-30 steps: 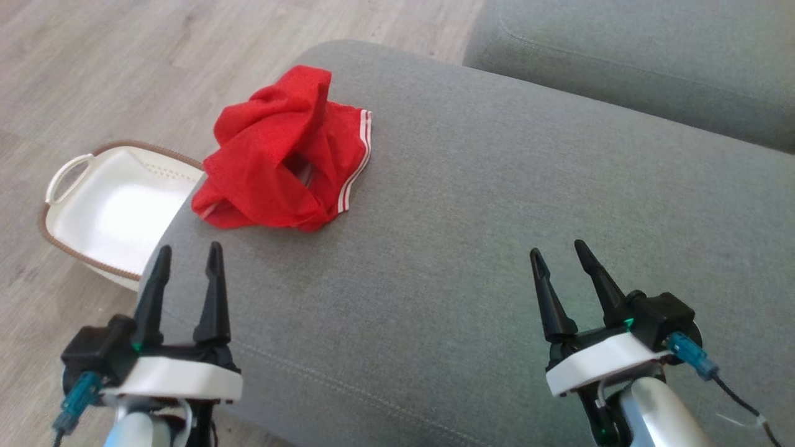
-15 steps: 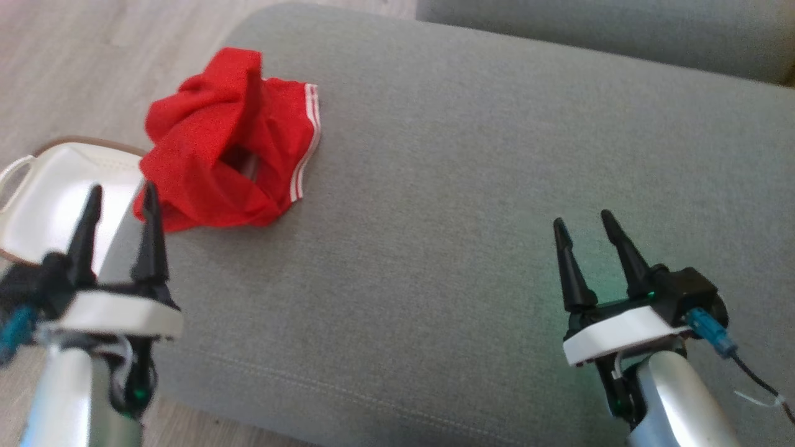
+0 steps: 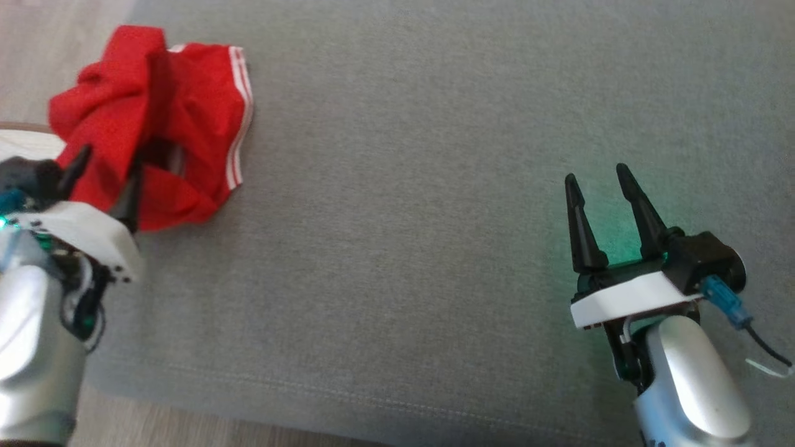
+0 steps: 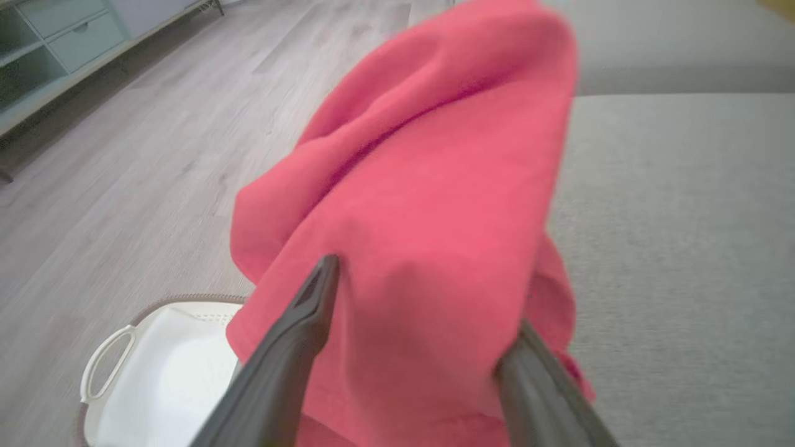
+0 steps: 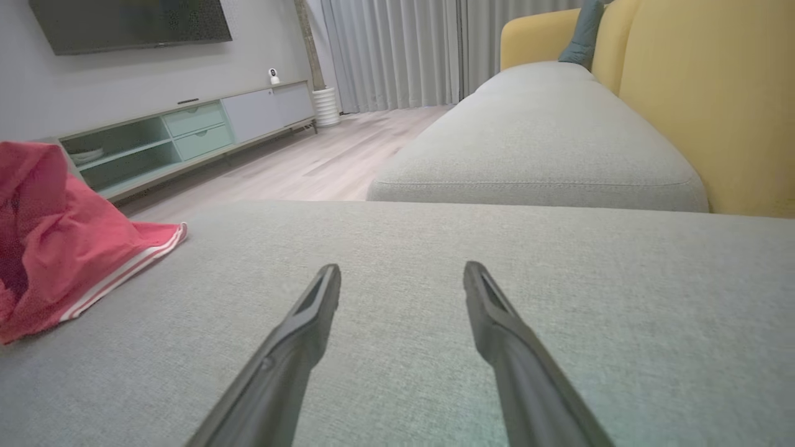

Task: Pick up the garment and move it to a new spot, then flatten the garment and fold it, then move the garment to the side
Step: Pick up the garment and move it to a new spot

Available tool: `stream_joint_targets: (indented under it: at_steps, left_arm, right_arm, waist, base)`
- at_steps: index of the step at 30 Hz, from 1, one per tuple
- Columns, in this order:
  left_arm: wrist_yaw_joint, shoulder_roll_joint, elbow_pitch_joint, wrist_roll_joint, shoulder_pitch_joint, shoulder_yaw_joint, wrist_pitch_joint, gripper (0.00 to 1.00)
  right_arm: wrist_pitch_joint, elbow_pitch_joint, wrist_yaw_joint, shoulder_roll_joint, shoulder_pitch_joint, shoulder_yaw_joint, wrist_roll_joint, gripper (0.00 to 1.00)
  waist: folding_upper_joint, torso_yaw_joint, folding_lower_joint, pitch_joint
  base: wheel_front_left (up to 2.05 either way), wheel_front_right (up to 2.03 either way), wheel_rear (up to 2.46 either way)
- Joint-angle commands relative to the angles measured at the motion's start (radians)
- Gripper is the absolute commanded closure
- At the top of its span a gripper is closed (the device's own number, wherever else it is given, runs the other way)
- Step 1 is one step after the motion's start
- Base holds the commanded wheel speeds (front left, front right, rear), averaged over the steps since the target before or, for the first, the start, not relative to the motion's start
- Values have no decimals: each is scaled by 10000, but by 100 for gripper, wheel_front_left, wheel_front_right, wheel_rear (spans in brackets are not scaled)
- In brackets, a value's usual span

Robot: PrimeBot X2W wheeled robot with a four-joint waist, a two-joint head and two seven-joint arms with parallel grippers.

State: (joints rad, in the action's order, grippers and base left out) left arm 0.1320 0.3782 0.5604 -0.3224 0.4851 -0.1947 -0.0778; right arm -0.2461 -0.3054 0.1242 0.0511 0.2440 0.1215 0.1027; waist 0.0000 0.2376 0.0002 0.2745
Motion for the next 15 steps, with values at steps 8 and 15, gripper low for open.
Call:
stream_joint_targets:
  at_steps: [8,15]
  left_arm:
    - [-15,907,2150,-305,1545,219,-337,91]
    - [-88,1116,2626,-439,1996,321,-1399,100]
  right_arm:
    - [43,460,65,-9,417,206,-129,0]
    - [-31,287,65,-9,374,294,68,0]
  waist:
    - [0,-854,-2,608]
    - [0,-1095,-2,320]
  base:
    - [0,0,0]
    - [0,0,0]
